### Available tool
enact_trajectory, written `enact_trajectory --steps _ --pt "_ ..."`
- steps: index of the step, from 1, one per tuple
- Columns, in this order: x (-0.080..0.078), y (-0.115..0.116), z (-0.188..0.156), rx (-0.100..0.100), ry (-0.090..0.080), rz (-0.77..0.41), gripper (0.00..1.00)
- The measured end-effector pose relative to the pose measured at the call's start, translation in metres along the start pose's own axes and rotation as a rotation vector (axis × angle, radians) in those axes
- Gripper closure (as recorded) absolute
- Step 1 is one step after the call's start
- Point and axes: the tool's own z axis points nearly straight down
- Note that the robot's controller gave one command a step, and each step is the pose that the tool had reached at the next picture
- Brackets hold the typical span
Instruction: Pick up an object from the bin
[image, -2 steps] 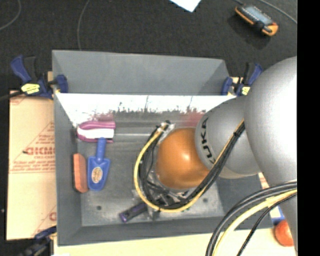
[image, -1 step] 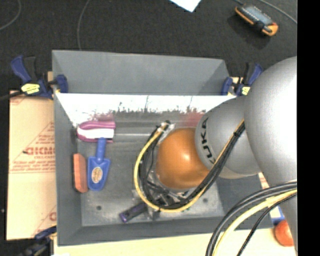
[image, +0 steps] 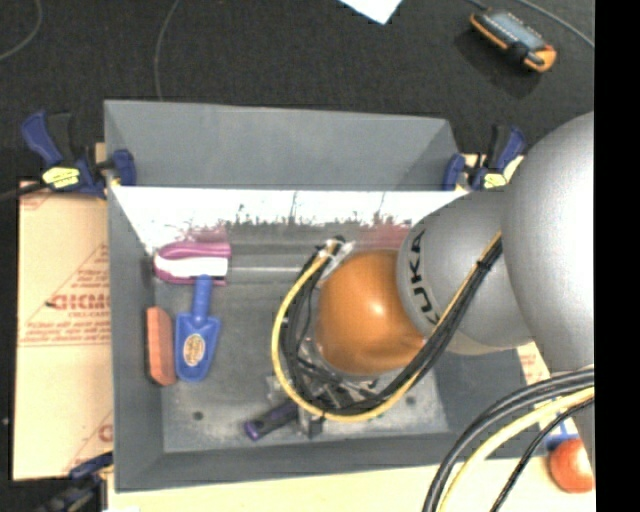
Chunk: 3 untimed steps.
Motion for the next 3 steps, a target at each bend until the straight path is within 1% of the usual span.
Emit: enact_trajectory --steps 1,3 --pt "0.000 0.000 -0.020 0.000 0.002 0.001 1.00" --pt "-0.001 -0.001 -0.082 0.000 0.003 0.004 1.00"
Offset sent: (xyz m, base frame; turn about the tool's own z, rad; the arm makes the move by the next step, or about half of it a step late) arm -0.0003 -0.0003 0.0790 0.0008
